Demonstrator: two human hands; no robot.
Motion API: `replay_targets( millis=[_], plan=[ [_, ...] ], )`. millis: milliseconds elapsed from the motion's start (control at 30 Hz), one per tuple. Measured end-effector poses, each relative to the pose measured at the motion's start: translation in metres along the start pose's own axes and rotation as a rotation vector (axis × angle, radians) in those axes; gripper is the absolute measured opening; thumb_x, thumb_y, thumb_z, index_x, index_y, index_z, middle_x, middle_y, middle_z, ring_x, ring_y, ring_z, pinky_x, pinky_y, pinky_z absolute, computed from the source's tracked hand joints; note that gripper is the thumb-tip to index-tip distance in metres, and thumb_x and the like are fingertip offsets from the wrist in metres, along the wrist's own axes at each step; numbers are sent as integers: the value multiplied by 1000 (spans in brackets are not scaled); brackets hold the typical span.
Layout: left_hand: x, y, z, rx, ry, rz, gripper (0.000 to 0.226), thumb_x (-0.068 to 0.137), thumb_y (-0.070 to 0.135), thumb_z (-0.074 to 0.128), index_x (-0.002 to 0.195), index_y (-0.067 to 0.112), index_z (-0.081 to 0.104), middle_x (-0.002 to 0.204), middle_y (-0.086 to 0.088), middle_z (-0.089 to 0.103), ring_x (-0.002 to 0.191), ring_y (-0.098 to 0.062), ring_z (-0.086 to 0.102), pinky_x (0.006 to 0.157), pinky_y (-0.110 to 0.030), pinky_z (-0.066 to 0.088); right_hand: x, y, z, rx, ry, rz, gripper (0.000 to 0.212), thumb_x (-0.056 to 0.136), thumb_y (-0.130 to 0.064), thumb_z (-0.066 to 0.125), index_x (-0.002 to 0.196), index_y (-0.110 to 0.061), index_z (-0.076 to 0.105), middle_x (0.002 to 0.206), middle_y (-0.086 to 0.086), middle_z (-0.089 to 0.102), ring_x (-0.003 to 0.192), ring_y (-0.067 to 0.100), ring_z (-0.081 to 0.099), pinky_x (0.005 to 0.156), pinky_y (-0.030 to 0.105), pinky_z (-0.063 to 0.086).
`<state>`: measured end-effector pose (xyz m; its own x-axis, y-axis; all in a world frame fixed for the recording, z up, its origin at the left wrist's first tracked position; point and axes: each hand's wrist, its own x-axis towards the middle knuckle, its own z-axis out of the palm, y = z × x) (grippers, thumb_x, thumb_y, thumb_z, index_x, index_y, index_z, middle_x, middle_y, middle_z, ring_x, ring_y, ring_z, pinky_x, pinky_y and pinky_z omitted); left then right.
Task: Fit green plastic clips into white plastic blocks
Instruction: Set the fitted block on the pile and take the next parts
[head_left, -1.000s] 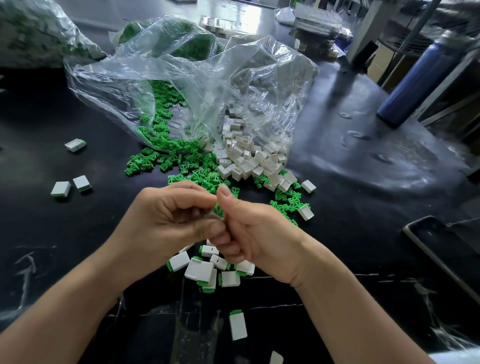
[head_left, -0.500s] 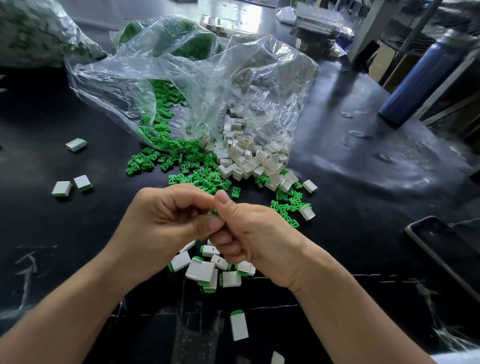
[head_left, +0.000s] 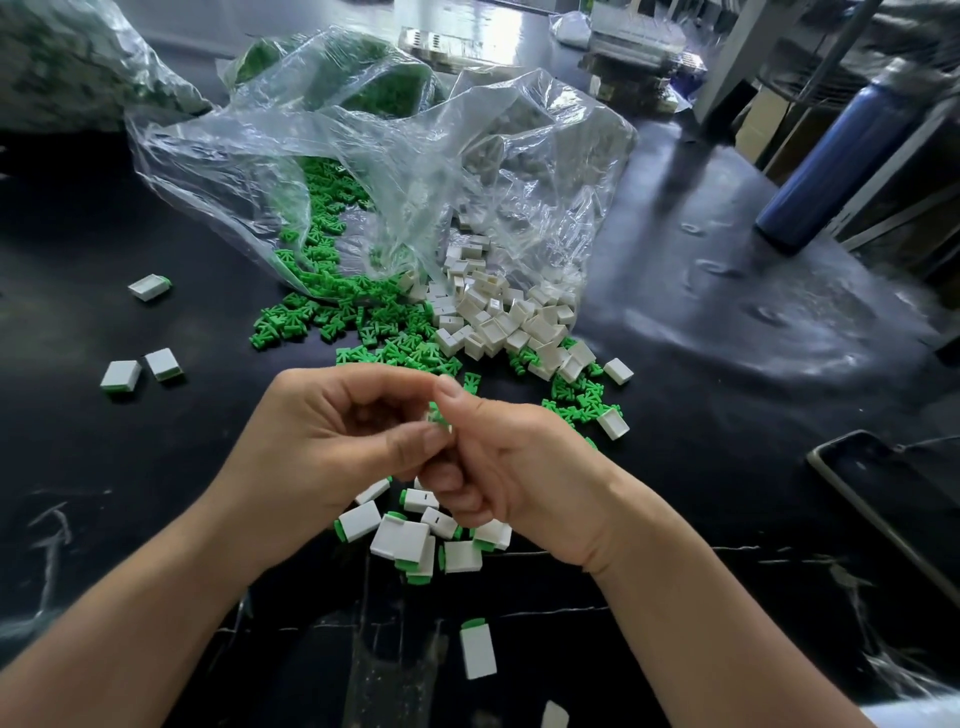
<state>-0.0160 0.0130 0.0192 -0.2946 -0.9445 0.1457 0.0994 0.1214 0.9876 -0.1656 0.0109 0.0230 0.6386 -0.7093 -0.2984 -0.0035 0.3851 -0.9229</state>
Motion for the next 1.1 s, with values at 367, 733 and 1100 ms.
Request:
replay_targets(
  millis=[367,733,1100],
  plan=[
    [-1,1,1,-65,-10,-41,14,56,-2,65,70,-6,67,61,-21,65,52,-27,65,52,-27,55,1,0,3,56,32,113,66,76,-43,46,117,9,47,52,-9,32,48,5,23,44,18,16],
    [-1,3,1,-29,-17,-14,12,57,-1,74,68,-3,68,59,-7,66,53,-23,65,52,-26,53,2,4,9,79,146,50,24,73,-42,49,72,-18,43,49,-10,30,43,3,21,41,17,14],
    [-1,6,3,-84,22,-48,24,54,9,69,78,7,73,59,-11,69,48,-14,64,47,-16,49,1,-1,-4,96,-21,81,65,88,-54,28,107,2,56,59,-5,40,50,5,31,45,18,22]
  ],
)
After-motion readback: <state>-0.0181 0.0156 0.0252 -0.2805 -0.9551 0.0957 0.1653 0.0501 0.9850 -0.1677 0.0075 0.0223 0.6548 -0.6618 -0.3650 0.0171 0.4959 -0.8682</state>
